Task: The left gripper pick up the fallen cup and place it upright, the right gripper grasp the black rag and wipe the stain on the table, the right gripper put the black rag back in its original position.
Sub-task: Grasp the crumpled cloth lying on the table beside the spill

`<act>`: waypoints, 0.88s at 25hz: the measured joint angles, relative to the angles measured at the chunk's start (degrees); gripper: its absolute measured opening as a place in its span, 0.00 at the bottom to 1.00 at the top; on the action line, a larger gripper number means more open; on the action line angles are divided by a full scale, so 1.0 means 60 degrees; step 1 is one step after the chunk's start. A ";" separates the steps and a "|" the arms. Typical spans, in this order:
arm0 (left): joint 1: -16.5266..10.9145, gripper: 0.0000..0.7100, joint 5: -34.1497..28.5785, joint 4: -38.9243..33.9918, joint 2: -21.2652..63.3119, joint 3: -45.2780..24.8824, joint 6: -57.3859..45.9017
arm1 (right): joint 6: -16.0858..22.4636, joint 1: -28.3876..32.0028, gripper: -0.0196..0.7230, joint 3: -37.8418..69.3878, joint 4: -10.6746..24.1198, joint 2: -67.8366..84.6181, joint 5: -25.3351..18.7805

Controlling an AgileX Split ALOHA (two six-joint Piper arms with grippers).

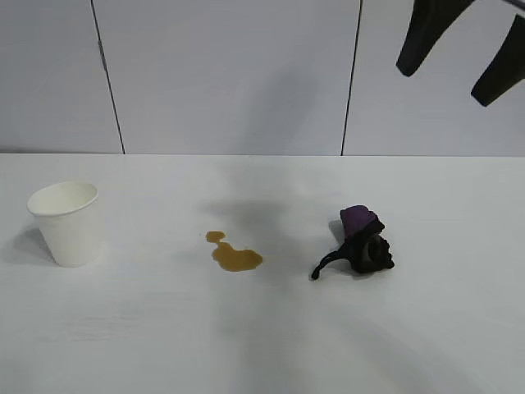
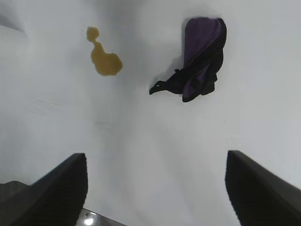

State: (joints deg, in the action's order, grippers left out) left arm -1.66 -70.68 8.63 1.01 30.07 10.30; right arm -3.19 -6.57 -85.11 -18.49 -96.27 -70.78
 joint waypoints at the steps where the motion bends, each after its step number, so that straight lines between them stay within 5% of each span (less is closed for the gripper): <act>1: 0.0000 0.93 0.0007 0.0000 0.0000 0.0000 0.0004 | 0.0011 0.0000 0.78 0.0000 0.0045 -0.0198 0.0008; 11: 0.0000 0.93 0.0007 0.0000 0.0000 0.0000 0.0004 | 0.0176 -0.0027 0.78 0.0000 0.0270 -0.1554 0.1662; 22: 0.0000 0.93 0.0007 0.0000 0.0000 0.0000 -0.0003 | 0.0792 -0.1252 0.78 0.0000 0.1301 -0.2867 0.2667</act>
State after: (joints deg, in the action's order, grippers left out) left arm -1.66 -70.64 8.63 1.01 30.07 10.29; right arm 1.56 -14.08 -85.11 -10.68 -113.47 -54.77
